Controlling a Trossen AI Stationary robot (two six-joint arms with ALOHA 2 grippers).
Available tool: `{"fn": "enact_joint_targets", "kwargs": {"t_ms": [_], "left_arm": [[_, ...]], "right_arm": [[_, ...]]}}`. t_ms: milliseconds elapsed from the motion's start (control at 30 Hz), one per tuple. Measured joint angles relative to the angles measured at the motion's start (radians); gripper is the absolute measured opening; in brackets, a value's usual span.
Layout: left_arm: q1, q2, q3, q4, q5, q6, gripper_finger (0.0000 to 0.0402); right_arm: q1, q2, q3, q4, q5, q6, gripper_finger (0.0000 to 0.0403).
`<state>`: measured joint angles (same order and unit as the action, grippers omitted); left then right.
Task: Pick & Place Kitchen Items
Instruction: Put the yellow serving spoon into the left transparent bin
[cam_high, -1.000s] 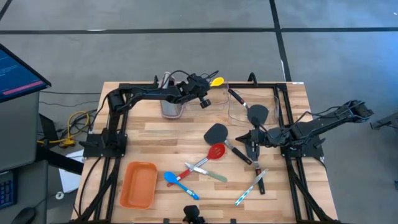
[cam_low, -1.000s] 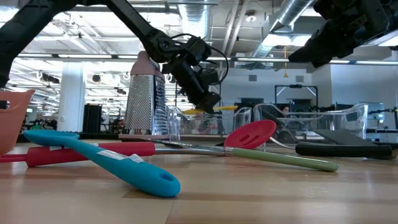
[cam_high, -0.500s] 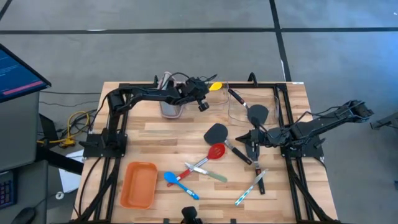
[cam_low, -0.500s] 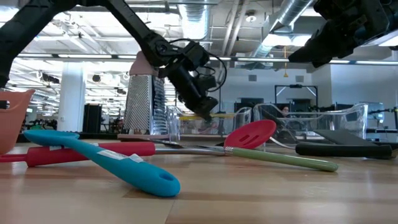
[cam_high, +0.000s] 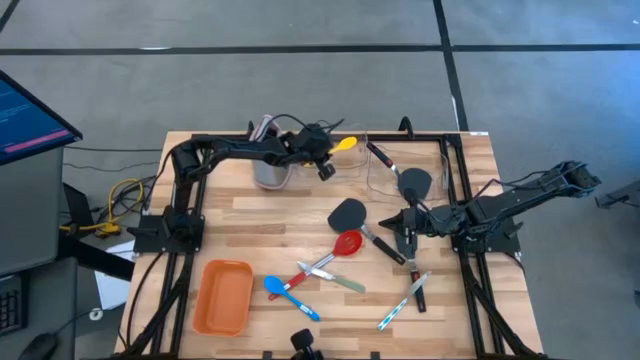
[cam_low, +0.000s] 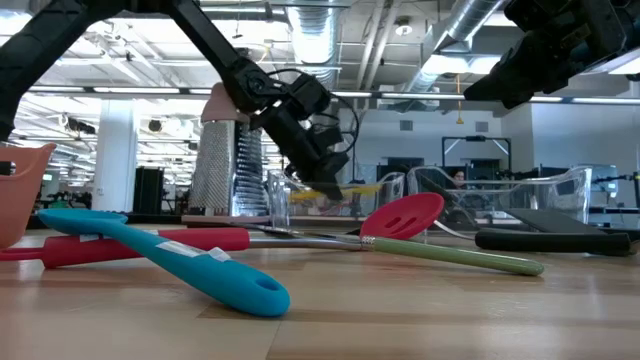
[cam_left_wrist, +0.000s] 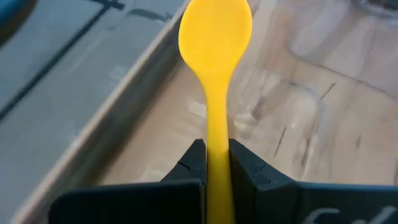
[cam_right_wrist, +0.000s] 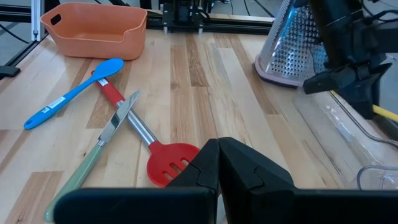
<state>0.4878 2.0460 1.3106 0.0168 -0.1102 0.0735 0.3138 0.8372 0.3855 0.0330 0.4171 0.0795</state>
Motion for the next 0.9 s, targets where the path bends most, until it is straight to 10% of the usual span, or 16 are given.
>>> {"fn": "enact_joint_targets", "kwargs": {"t_ms": [900], "left_arm": [[0.010,-0.001,-0.036,0.070,0.031,-0.002,0.0084]], "right_arm": [[0.000,0.000,0.000,0.000,0.002,-0.010,0.0001]]}}
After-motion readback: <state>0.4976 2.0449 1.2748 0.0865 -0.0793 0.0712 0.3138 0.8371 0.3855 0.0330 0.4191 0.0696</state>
